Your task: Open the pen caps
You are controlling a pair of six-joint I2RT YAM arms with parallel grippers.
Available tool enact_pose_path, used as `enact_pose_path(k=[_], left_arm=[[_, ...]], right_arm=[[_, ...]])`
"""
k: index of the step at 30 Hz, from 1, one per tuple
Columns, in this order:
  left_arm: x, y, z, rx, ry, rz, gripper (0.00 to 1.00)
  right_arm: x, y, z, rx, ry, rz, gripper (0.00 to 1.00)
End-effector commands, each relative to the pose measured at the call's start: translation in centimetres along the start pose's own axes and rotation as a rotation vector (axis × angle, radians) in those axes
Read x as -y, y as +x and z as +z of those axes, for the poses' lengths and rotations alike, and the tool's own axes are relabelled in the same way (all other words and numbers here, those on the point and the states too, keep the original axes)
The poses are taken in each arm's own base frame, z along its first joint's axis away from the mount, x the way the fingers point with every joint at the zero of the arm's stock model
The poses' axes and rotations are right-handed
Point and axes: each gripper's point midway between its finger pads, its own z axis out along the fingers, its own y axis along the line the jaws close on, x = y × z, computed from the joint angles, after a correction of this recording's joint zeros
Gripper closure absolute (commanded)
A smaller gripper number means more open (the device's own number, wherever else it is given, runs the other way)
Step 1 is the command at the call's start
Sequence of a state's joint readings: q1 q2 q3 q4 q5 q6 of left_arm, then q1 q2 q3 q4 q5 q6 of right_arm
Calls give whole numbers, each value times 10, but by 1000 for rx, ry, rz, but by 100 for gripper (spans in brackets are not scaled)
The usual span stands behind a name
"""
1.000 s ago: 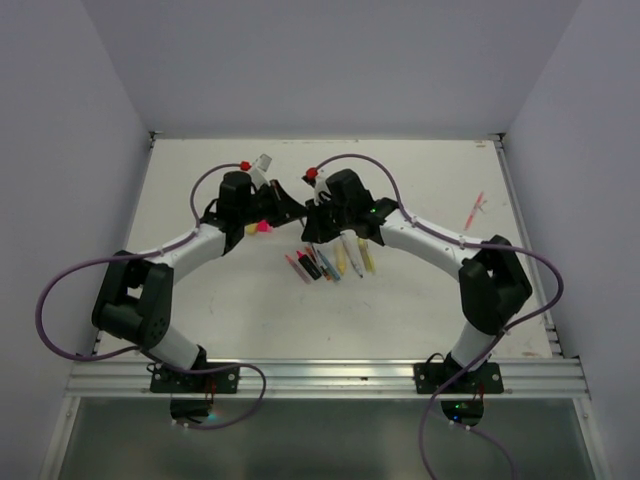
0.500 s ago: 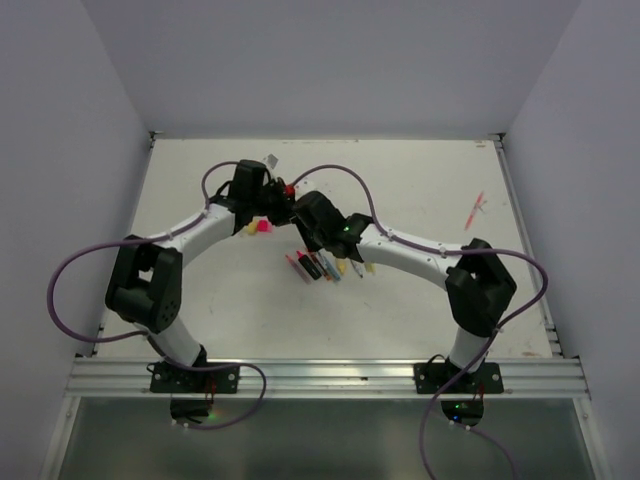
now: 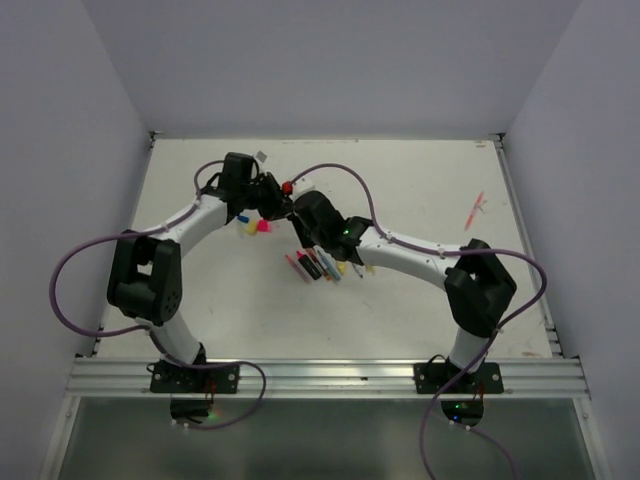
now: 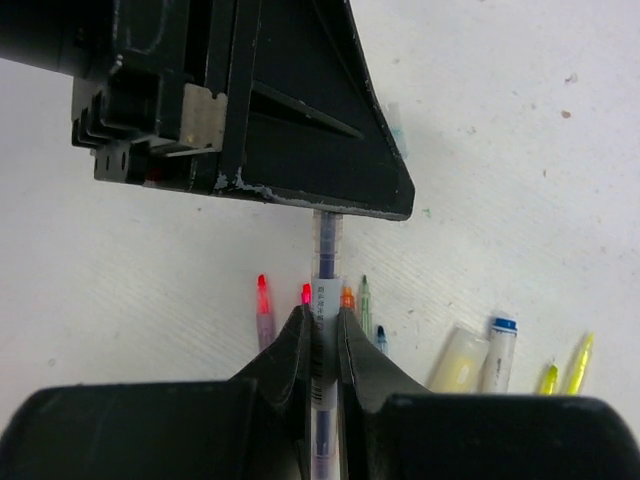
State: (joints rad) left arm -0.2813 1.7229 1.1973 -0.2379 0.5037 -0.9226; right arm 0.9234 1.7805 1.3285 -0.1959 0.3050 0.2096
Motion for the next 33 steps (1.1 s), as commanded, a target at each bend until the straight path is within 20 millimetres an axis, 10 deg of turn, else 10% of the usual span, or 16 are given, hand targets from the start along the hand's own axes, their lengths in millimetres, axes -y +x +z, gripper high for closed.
enact_pose_path(k=[1,5,13,21,28,33], left_arm=[[32,-82,-43,338,139,177,100],[68,-66,-63,364,362,370,100],[75,-37,-93,417,458,528,100],[86,-51,-114,540,462,483,100],[37,-85,-99,528,89,277,100],[-42,-83,-102,574,-228,228,100]], right_arm=[[-12,41,-22,-165,-110,-41,100],[-27,34,-27,-164,-267,49,100],[-22,16,-41,-145,-529,235,100],[-50,17,-56,-159,-766,367,100],[-26,16,-54,-137,-621,342,100],[65,34,-43,-189,-197,285,100]])
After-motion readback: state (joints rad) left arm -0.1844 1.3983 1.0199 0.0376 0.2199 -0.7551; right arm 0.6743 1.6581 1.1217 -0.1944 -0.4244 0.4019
